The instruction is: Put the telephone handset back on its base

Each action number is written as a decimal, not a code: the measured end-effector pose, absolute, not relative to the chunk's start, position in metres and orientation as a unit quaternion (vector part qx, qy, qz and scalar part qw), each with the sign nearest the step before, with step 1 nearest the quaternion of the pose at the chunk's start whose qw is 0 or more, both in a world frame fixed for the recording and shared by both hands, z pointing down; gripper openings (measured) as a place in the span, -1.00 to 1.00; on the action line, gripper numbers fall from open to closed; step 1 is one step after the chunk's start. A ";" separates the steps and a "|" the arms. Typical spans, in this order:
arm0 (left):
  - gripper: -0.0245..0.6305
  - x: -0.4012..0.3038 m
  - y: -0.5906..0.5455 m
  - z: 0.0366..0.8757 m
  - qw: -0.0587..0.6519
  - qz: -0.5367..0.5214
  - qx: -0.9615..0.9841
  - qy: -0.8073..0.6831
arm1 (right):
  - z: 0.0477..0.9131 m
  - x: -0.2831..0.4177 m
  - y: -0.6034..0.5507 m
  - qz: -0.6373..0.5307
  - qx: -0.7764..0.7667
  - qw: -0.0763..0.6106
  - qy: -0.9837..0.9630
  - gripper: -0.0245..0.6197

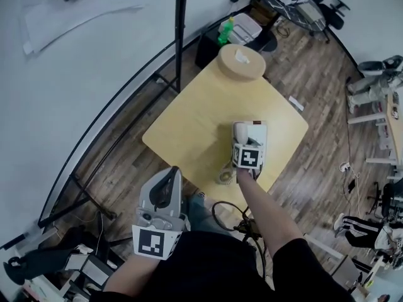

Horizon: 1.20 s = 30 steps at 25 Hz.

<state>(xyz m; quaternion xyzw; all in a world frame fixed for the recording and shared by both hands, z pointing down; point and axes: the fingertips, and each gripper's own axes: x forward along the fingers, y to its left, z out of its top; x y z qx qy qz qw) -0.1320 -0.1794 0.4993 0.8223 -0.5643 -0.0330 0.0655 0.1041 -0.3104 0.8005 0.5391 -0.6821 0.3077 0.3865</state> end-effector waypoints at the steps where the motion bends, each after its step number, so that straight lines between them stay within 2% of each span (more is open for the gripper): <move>1: -0.93 -0.133 -0.180 0.500 0.066 -0.033 0.822 -0.565 | 0.801 0.103 -0.311 0.308 0.539 0.387 -0.681 -0.20; 24: -0.93 -0.126 -0.177 0.495 0.070 -0.037 0.831 -0.550 | 0.799 0.100 -0.303 0.317 0.519 0.398 -0.687 -0.11; 30: -0.93 -0.131 -0.181 0.485 0.064 -0.053 0.827 -0.556 | 0.748 0.093 -0.304 0.272 0.523 0.360 -0.723 -0.11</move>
